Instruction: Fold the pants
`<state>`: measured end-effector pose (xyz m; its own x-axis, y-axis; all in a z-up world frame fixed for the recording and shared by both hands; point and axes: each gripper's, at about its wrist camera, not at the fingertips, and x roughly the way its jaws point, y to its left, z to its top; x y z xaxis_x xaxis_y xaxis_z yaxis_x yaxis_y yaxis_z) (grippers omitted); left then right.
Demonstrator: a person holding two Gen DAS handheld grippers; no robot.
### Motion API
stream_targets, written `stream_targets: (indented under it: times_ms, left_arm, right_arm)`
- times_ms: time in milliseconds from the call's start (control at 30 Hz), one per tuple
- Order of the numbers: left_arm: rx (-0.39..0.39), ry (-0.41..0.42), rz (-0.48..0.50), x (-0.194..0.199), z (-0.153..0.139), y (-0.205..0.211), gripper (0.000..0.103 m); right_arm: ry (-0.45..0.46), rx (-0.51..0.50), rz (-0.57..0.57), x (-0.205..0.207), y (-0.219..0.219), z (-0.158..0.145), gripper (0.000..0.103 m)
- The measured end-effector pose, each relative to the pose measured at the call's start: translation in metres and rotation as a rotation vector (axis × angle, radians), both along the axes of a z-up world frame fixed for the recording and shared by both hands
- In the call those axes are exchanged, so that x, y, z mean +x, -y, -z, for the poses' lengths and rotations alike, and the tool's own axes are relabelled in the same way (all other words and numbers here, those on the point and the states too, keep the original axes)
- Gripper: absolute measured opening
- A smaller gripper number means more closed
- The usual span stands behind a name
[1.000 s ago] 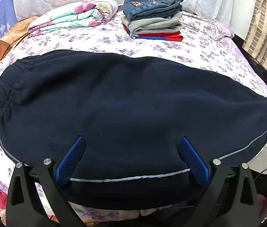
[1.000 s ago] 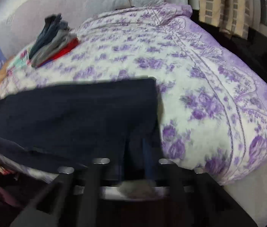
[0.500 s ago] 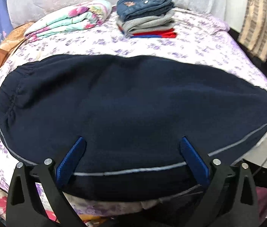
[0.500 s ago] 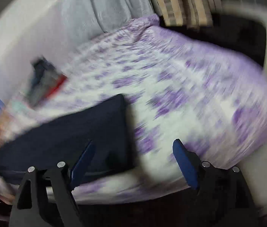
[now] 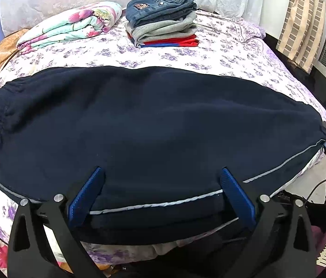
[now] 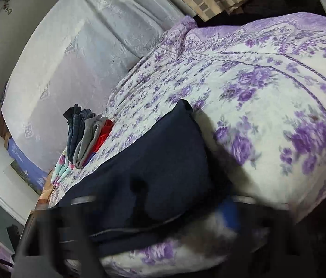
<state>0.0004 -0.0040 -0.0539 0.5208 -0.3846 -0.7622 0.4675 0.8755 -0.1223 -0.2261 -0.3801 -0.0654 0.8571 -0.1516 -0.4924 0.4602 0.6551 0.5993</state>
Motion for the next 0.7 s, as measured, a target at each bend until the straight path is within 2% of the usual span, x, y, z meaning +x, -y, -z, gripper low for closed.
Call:
stream_targets:
  times_ms: [33,67,167,200,300,367,433,467,500,533,567,600,633,667,700]
  left_arm:
    - [-0.003,-0.001,-0.002,0.001,0.000,0.000,0.098]
    - [-0.005,-0.001,-0.003,0.001,0.000,0.001,0.098]
    - [-0.020,-0.003,0.002,0.001,-0.001,-0.002,0.098]
    - [-0.032,-0.004,0.002,0.001,-0.002,-0.004,0.098]
    - [-0.079,-0.003,-0.015,0.000,-0.007,-0.012,0.098]
    - [-0.108,0.003,-0.031,-0.002,-0.012,-0.018,0.098]
    - [-0.126,0.013,-0.053,-0.006,-0.016,-0.025,0.098]
    - [-0.132,0.018,-0.064,-0.009,-0.018,-0.029,0.098]
    - [-0.135,0.020,-0.072,-0.011,-0.020,-0.032,0.098]
    - [-0.139,0.021,-0.082,-0.015,-0.021,-0.036,0.098]
    - [-0.141,0.022,-0.092,-0.018,-0.022,-0.040,0.098]
    - [-0.142,0.023,-0.102,-0.020,-0.023,-0.045,0.098]
    - [-0.140,0.026,-0.116,-0.023,-0.023,-0.051,0.098]
    - [-0.140,0.026,-0.128,-0.025,-0.023,-0.057,0.098]
    - [-0.143,0.020,-0.139,-0.026,-0.022,-0.063,0.098]
  right_arm:
    - [-0.013,0.021,-0.020,0.007,0.003,-0.001,0.019]
    - [-0.022,-0.004,-0.018,0.010,0.001,-0.006,0.019]
    - [-0.046,-0.155,-0.073,0.027,-0.027,-0.044,0.019]
    - [-0.044,-0.209,-0.114,0.039,-0.044,-0.065,0.018]
    - [-0.020,-0.327,-0.301,0.090,-0.103,-0.116,0.018]
    - [-0.027,-0.393,-0.457,0.128,-0.152,-0.132,0.018]
    - [-0.038,-0.432,-0.633,0.171,-0.211,-0.127,0.020]
    - [-0.081,-0.456,-0.727,0.199,-0.245,-0.110,0.024]
    - [-0.124,-0.464,-0.785,0.216,-0.266,-0.093,0.036]
    - [-0.193,-0.468,-0.867,0.234,-0.289,-0.065,0.066]
    - [-0.284,-0.482,-0.930,0.251,-0.308,-0.037,0.072]
    - [-0.368,-0.568,-0.948,0.257,-0.329,-0.005,0.080]
    - [-0.315,-0.664,-0.940,0.248,-0.338,-0.006,0.083]
    - [-0.281,-0.705,-0.973,0.241,-0.345,-0.012,0.082]
    - [-0.255,-0.699,-0.993,0.237,-0.346,-0.018,0.081]
